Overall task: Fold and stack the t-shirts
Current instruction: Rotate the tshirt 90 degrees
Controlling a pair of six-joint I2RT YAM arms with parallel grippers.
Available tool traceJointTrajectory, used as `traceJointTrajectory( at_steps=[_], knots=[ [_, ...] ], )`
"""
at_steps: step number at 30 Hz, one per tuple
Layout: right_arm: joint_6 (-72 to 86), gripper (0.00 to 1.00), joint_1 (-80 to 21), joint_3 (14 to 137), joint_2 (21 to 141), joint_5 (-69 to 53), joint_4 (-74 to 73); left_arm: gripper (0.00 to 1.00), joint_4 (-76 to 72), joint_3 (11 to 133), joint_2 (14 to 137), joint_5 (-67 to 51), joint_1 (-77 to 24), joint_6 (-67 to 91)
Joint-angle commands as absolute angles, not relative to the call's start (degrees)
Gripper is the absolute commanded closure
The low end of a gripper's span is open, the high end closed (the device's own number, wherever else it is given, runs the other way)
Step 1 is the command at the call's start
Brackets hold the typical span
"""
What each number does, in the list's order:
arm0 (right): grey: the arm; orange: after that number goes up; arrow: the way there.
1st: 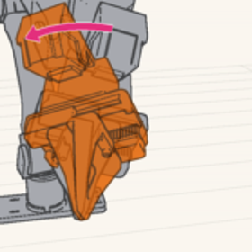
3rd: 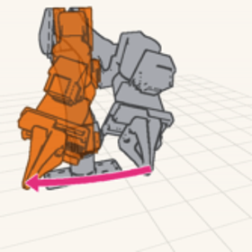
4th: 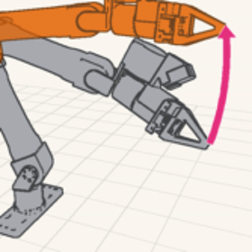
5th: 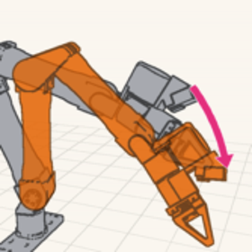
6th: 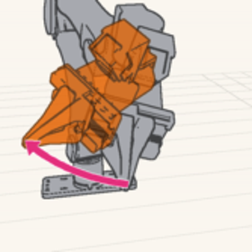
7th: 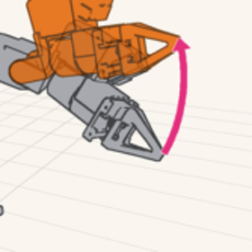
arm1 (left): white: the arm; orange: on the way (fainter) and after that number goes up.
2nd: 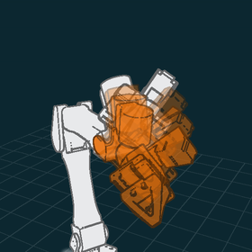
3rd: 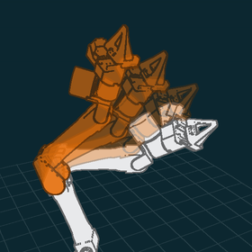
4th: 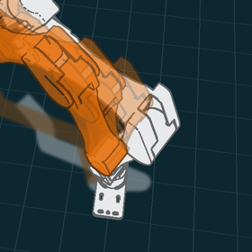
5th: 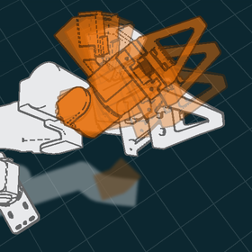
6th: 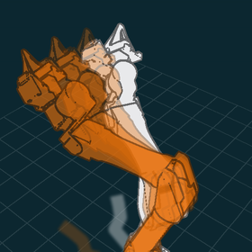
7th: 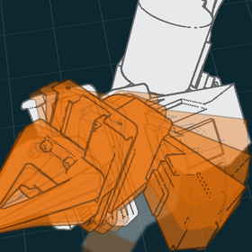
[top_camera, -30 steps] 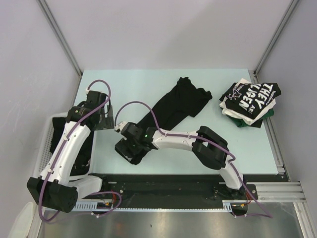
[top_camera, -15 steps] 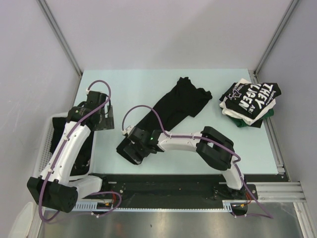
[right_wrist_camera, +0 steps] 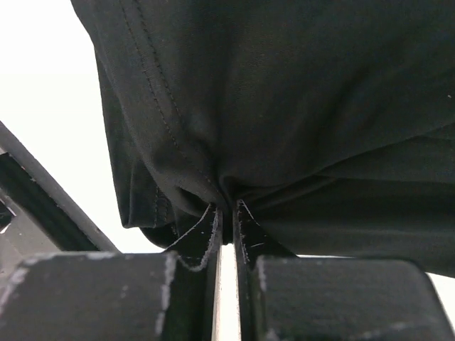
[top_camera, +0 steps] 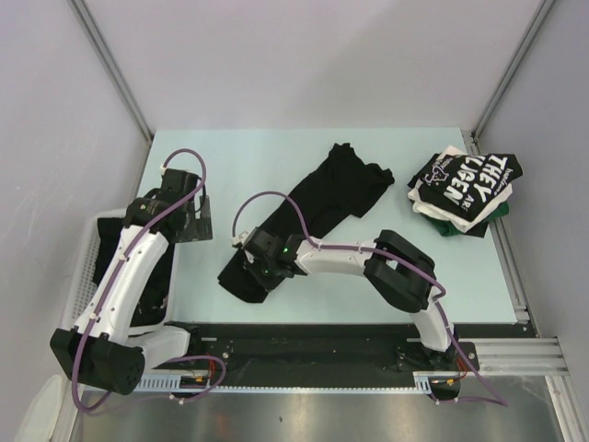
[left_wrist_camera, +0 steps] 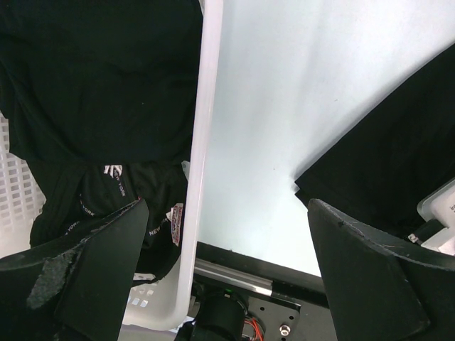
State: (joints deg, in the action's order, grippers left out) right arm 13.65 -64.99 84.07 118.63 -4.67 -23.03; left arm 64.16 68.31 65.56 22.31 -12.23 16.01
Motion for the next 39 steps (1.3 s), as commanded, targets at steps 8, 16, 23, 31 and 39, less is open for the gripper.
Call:
traceJointTrajectory(
  at_steps=[8,16,23,31,39],
  knots=[
    [14.24,1.00,-63.63,83.58,119.09,-9.49,-31.01,0.00,62.93,69.87,66.36,21.45,-11.87,15.21],
    [13.09,1.00,-61.53,80.69,116.99,-9.05,-40.25,0.00,61.70,71.28,68.29,20.74,-11.34,14.15],
    [15.55,1.00,-57.92,78.14,115.32,-11.77,-47.01,0.01,59.77,74.52,71.45,19.43,-9.93,12.75],
    [17.93,1.00,-56.78,77.34,112.07,-12.30,-55.19,0.01,58.19,80.67,77.42,17.58,-8.79,10.03],
    [24.07,1.00,-57.30,73.93,102.93,-11.08,-59.68,0.00,57.04,84.55,82.96,12.66,-8.09,10.02]
  ],
)
